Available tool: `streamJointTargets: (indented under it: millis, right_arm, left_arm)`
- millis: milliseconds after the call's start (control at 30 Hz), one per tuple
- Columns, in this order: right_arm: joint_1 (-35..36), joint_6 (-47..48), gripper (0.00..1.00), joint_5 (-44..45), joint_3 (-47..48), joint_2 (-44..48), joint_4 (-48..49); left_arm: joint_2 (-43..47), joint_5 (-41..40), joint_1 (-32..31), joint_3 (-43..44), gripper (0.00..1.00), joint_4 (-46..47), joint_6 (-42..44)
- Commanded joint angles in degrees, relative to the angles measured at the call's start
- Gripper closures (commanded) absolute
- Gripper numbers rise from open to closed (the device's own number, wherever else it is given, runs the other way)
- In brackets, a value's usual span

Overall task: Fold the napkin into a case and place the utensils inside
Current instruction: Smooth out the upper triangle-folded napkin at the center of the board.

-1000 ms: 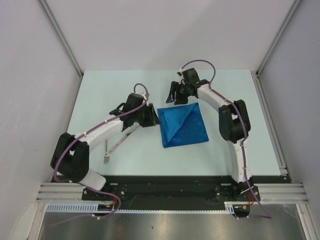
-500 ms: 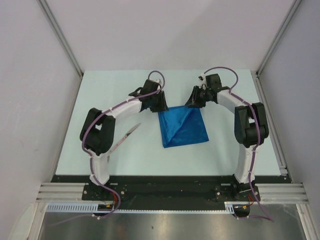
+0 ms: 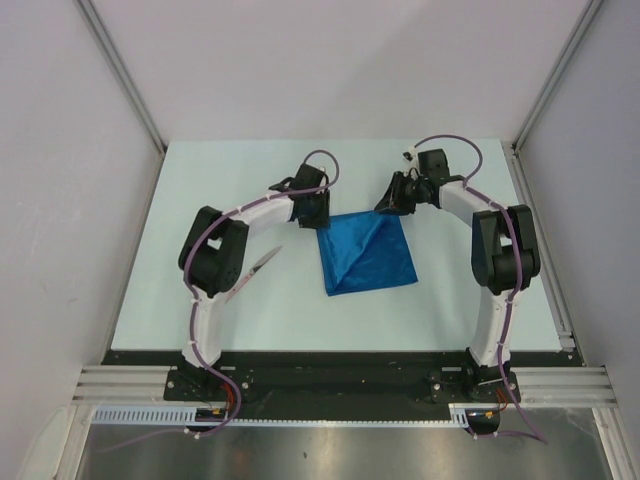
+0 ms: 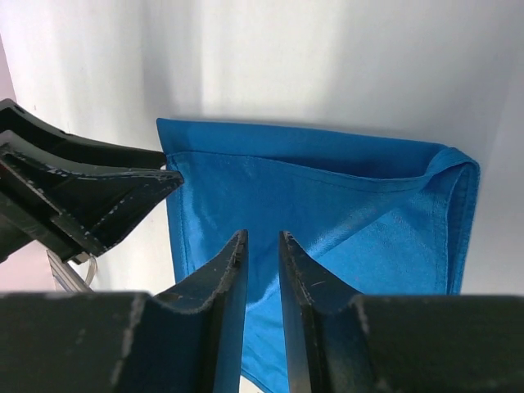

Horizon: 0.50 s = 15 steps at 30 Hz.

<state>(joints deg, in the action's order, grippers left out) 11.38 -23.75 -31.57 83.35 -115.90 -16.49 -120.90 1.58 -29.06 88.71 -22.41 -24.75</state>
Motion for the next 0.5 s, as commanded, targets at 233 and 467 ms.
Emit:
streamJointTargets:
  millis: [233, 467]
  right_arm:
    - [-0.4, 0.3, 0.78, -0.8, 0.8, -0.2, 2.6]
    - [-0.3, 0.0, 0.8, -0.4, 2.3, -1.3, 2.4]
  left_arm:
    - [-0.9, -1.2, 0.3, 2.4, 0.61, 2.2, 2.0]
    - [-1.9, -0.4, 0.3, 3.6, 0.71, 2.7, 1.9]
